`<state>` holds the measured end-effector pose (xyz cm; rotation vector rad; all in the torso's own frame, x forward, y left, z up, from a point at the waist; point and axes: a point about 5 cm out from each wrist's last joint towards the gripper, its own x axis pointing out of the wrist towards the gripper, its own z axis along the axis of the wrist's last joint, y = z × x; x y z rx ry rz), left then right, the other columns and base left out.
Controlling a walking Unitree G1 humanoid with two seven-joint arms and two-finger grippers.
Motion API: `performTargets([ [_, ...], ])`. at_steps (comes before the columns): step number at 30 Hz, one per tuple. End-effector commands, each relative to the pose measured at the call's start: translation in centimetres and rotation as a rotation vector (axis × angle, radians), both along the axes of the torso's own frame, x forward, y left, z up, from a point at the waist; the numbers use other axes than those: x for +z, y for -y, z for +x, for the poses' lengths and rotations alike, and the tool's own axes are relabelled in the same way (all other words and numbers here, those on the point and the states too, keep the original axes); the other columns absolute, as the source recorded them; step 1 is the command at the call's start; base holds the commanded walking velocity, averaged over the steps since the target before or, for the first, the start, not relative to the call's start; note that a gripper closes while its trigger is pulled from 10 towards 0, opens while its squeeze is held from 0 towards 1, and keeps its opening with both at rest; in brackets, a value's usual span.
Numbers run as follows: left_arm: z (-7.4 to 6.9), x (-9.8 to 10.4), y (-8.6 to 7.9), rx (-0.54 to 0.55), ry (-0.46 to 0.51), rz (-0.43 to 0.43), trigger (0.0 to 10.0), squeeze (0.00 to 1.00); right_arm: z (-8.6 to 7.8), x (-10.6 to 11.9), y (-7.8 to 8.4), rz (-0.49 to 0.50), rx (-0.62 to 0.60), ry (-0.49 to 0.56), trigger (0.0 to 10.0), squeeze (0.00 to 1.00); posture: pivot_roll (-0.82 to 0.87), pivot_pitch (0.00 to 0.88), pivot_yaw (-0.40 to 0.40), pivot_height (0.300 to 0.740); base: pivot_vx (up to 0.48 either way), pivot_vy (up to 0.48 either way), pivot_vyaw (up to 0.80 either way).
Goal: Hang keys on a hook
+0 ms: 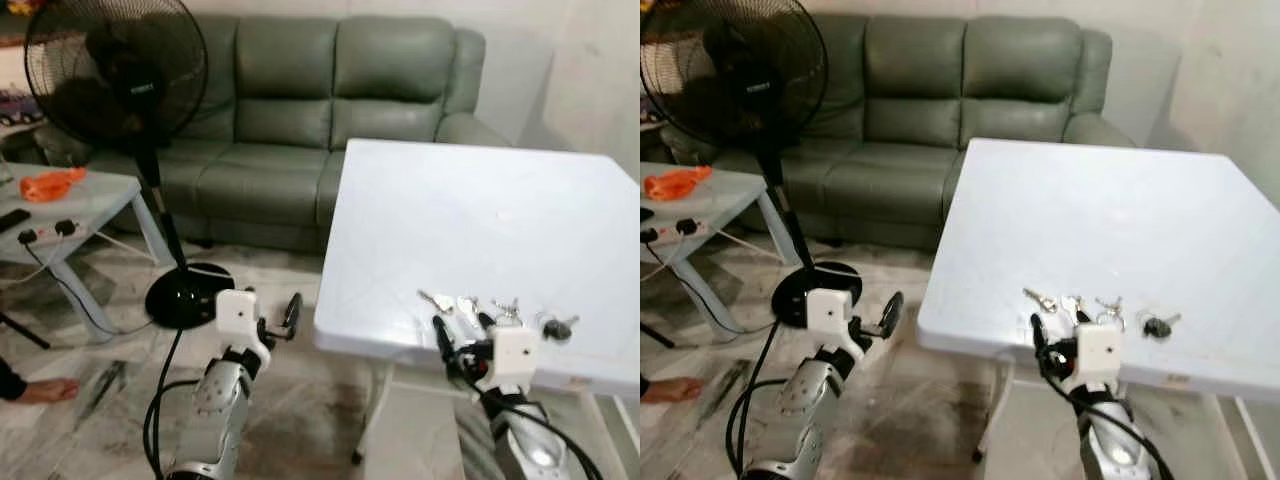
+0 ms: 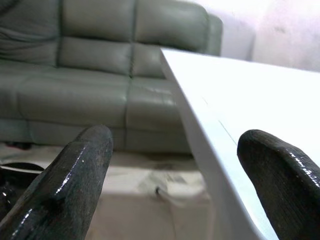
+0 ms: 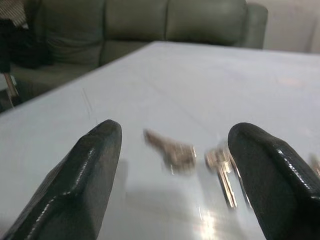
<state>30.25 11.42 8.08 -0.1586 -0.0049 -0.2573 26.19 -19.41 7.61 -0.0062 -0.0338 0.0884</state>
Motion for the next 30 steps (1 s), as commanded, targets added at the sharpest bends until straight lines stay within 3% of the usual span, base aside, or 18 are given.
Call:
performTargets([
  [1, 0.1, 0.0, -0.8, 0.025, -0.014, -0.008, 10.0, 0.0, 0.3, 0.2, -0.8, 0.012, 0.02, 0.005, 10.0, 0.0, -0.03, 0.0, -0.021, 0.74, 0.315, 0.0, 0.0],
  [8, -0.2, -0.1, -0.2, -0.005, -0.029, 0.009, 10.0, 0.0, 0.4, 0.2, -0.6, 0.011, 0.017, -0.003, 10.0, 0.0, -0.03, 0.003, -0.03, 0.74, 0.045, 0.0, 0.0],
  [9, -0.5, 0.3, 0.6, -0.067, -0.011, 0.014, 10.0, 0.0, 0.6, 0.3, -0.7, 0.012, 0.017, -0.005, 10.0, 0.0, -0.02, 0.006, -0.031, 0.74, 0.0, 0.0, 0.0],
  [19, -2.2, 1.6, 4.4, -0.295, 0.049, 0.031, 10.0, 0.0, 1.4, 0.8, -0.8, 0.01, 0.027, 0.003, 10.0, 0.0, -0.01, 0.022, -0.037, 0.74, 0.0, 0.0, 0.0],
  [30, -2.8, 1.8, 5.3, -0.324, 0.042, 0.02, 10.0, 0.0, 1.4, 1.1, -0.2, -0.014, -0.015, 0.004, 10.0, 0.0, -0.03, 0.035, -0.039, 0.74, 0.0, 0.0, 0.0],
])
